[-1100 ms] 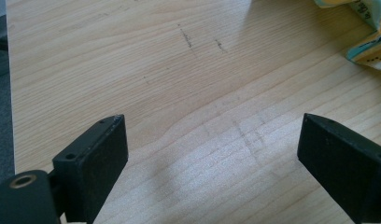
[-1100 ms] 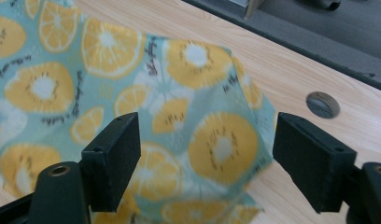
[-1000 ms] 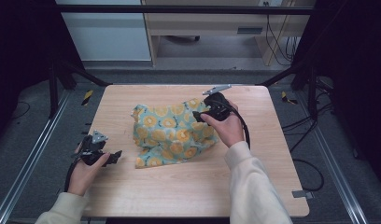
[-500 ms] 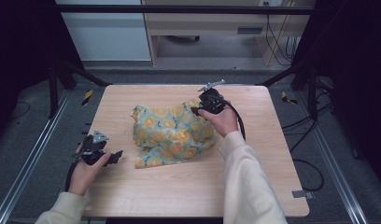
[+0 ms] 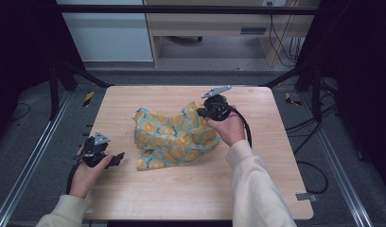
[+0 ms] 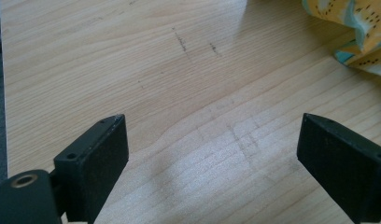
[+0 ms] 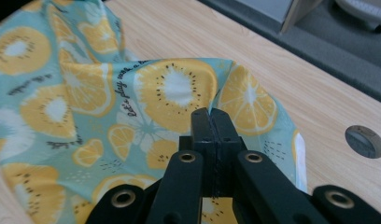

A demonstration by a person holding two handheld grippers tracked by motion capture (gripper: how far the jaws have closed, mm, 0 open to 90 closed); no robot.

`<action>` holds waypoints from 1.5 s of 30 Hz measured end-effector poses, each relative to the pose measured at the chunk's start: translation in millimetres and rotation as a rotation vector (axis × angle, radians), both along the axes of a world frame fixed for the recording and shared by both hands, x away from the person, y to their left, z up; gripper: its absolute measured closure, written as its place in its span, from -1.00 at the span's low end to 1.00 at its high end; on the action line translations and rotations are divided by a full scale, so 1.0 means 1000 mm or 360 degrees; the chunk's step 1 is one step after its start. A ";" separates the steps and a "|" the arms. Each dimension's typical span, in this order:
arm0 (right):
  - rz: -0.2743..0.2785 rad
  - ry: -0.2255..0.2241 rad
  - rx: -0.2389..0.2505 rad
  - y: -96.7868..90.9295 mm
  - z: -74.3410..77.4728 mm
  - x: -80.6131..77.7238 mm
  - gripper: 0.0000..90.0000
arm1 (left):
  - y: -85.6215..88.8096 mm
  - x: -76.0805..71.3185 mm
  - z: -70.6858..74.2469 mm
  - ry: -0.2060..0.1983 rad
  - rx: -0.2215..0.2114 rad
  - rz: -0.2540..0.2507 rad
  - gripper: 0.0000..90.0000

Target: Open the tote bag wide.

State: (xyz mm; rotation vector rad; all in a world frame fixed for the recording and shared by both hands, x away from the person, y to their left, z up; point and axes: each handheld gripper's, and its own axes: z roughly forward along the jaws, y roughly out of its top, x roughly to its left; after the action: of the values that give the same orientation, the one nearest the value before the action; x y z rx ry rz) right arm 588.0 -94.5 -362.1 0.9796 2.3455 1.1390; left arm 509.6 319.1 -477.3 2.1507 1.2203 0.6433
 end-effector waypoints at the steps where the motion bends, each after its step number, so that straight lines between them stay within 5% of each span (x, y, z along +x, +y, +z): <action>1: 0.0009 -0.0018 0.0012 -0.002 0.002 -0.005 1.00 | 0.000 -0.001 0.001 -0.0005 -0.0005 -0.0005 -0.80; 6: 0.0053 -0.0088 0.0044 -0.007 0.010 -0.030 1.00 | -0.005 -0.005 0.010 -0.0047 -0.0034 -0.0040 -0.77; 11: 0.0135 -0.0173 0.0095 -0.012 0.015 -0.073 1.00 | -0.018 -0.012 0.030 -0.0114 -0.0044 -0.0136 -0.75; 19: 0.0180 -0.0175 0.0113 -0.018 0.004 -0.107 1.00 | -0.026 -0.014 0.053 -0.0175 -0.0065 -0.0199 -0.70; 28: 0.0222 -0.0172 0.0108 -0.018 -0.007 -0.128 1.00 | -0.026 0.003 0.079 -0.0186 -0.0053 -0.0243 -0.51; 45: 0.0224 -0.0134 0.0119 -0.026 -0.016 -0.131 1.00 | -0.060 0.050 0.088 -0.0067 -0.0054 -0.0452 -0.22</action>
State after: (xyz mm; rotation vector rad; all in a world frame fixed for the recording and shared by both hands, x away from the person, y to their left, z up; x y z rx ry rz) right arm 457.0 -120.2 -378.0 0.7843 2.3502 1.3038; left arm 559.4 259.0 -389.7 2.2141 0.8741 0.5373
